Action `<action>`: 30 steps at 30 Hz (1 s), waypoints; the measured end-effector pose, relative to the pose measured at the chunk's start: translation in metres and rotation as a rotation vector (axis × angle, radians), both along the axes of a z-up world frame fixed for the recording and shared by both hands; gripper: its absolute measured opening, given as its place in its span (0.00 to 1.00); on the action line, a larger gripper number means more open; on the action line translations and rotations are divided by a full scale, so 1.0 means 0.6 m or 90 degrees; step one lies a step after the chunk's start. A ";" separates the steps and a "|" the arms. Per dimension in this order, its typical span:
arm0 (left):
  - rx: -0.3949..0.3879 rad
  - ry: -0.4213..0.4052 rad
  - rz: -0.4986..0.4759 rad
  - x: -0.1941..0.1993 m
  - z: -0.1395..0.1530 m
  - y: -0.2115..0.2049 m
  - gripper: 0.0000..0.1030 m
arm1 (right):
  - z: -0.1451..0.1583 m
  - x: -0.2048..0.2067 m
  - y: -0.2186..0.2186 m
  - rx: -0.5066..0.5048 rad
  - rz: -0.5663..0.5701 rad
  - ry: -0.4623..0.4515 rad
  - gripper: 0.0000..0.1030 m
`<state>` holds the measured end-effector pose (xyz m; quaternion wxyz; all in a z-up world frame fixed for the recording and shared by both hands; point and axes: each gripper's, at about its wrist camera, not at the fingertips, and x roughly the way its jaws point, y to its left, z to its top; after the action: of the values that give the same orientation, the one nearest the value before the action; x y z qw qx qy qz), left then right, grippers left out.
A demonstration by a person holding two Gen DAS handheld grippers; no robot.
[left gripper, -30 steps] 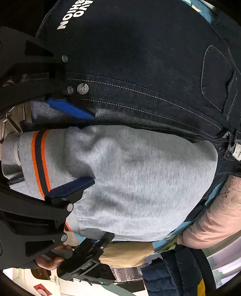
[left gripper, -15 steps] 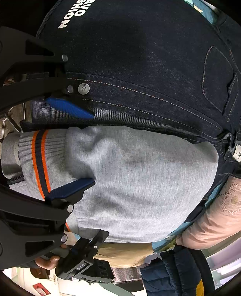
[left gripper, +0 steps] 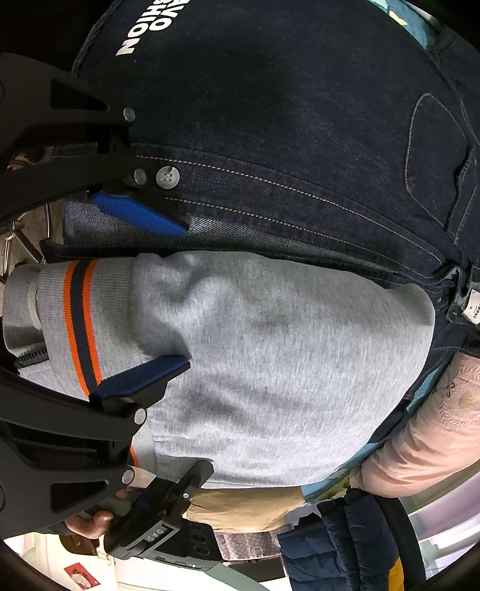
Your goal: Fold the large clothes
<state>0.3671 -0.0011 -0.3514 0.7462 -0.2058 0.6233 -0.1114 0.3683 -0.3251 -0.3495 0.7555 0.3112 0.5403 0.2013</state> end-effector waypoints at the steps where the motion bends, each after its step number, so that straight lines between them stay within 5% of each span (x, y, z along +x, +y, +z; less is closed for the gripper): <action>1: 0.001 0.000 -0.001 0.000 0.001 -0.001 0.65 | -0.003 0.001 0.000 -0.004 0.001 0.005 0.50; 15: 0.052 -0.049 -0.060 0.014 0.052 -0.034 0.66 | -0.010 -0.006 0.002 -0.011 0.001 0.027 0.51; 22: 0.058 -0.110 -0.085 0.118 0.109 -0.056 0.66 | -0.010 -0.014 -0.002 -0.011 -0.007 0.027 0.51; 27: 0.025 -0.114 -0.204 0.204 0.126 -0.148 0.66 | -0.014 -0.017 -0.008 0.001 -0.013 0.028 0.51; 30: 0.076 -0.111 -0.292 0.234 0.116 -0.212 0.66 | -0.014 -0.017 -0.012 0.004 -0.014 0.026 0.51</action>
<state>0.5075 -0.1281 -0.2821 0.7630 -0.0046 0.5926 -0.2580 0.3578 -0.3324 -0.3577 0.7454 0.3235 0.5517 0.1879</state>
